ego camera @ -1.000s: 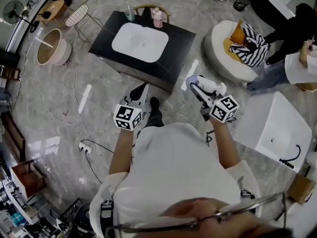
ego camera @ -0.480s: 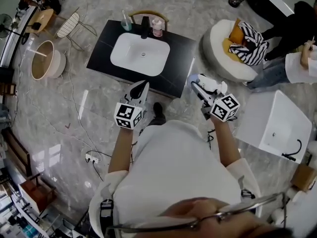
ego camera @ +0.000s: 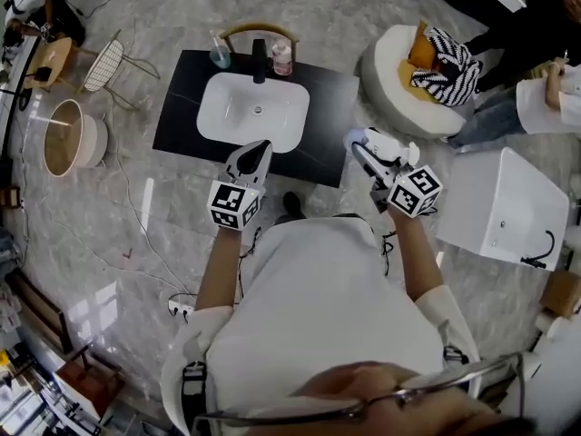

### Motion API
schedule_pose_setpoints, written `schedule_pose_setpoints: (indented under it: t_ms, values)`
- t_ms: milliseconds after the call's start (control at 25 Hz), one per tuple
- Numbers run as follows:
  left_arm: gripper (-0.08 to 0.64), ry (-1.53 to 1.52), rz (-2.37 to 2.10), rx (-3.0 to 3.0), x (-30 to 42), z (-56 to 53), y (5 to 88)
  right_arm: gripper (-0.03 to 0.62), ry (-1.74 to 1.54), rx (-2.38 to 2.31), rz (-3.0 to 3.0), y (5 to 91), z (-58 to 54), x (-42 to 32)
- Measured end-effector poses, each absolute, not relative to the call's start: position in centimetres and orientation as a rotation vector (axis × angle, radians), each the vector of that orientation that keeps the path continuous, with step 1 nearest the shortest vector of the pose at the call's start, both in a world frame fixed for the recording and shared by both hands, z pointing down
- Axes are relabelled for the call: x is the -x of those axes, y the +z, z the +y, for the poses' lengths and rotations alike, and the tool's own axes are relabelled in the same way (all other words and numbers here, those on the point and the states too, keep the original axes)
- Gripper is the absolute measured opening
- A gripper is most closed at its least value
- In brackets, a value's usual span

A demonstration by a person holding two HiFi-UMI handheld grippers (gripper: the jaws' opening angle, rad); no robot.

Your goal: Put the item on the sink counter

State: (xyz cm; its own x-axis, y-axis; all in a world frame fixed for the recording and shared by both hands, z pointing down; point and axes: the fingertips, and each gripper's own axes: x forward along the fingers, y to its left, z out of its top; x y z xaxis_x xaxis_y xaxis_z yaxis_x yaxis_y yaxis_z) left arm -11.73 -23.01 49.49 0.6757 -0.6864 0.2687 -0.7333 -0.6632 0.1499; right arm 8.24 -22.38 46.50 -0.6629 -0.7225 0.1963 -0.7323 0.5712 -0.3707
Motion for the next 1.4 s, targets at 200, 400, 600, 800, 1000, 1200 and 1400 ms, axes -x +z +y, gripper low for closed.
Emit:
schedule_pose_setpoints:
  t_ms: [200, 400, 600, 800, 1000, 1200, 1400]
  values:
    - [0.005, 0.266, -1.105, -2.645, 12.2, -25.3, 50.2, 0.256, 0.662, -1.309, -2.733, 46.8, -23.8, -7.6]
    - [0.005, 0.264, -1.072, -2.632, 11.4, -25.8, 50.8, 0.256, 0.679, -1.329, -2.708, 47.2, -24.3, -8.0]
    - [0.005, 0.263, -1.068, -2.623, 10.0, -26.6, 50.8, 0.256, 0.674, -1.325, -2.687, 47.5, -25.4, -9.4]
    - [0.005, 0.266, -1.12, -2.593, 8.7, -27.5, 51.3, 0.256, 0.655, -1.267, -2.697, 48.2, -27.3, -10.6]
    - [0.005, 0.242, -1.206, -2.532, 7.4, -28.4, 51.2, 0.256, 0.629, -1.155, -2.711, 48.5, -29.6, -11.5]
    - [0.005, 0.24, -1.287, -2.478, 6.5, -29.3, 51.4, 0.256, 0.593, -1.058, -2.709, 49.0, -32.2, -12.4]
    - [0.005, 0.244, -1.375, -2.411, 6.2, -29.9, 52.3, 0.256, 0.574, -0.957, -2.712, 50.1, -35.1, -12.5]
